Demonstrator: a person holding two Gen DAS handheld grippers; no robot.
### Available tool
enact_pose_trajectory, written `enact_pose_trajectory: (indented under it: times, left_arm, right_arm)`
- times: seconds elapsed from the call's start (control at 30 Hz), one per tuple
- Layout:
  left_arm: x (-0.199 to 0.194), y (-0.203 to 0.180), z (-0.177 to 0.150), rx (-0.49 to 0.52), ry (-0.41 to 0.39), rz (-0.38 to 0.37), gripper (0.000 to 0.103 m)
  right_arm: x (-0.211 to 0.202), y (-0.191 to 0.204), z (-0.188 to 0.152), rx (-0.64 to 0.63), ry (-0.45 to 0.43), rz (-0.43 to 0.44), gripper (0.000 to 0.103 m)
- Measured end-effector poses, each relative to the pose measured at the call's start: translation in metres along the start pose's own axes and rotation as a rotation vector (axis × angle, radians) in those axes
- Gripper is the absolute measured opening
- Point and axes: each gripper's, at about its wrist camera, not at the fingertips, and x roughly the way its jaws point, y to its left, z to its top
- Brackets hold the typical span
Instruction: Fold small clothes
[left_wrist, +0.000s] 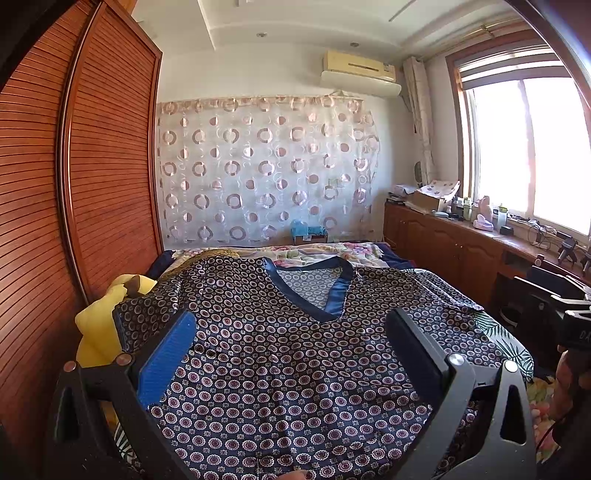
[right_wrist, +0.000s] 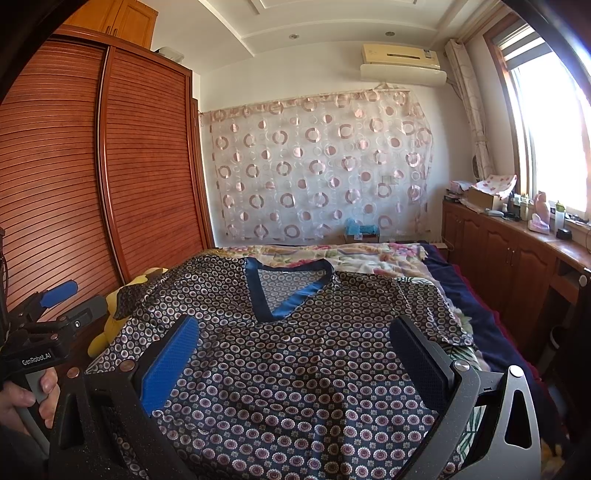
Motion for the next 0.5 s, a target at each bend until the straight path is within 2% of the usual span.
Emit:
enact_pose_trajectory:
  times: [0.5]
  left_arm:
    - [0.0002, -0.0016, 0.0009, 0.002, -0.003, 0.002, 0.103]
  right_arm:
    - [-0.0023, 0.0019, 0.0, -0.001, -0.001, 0.0, 0.103]
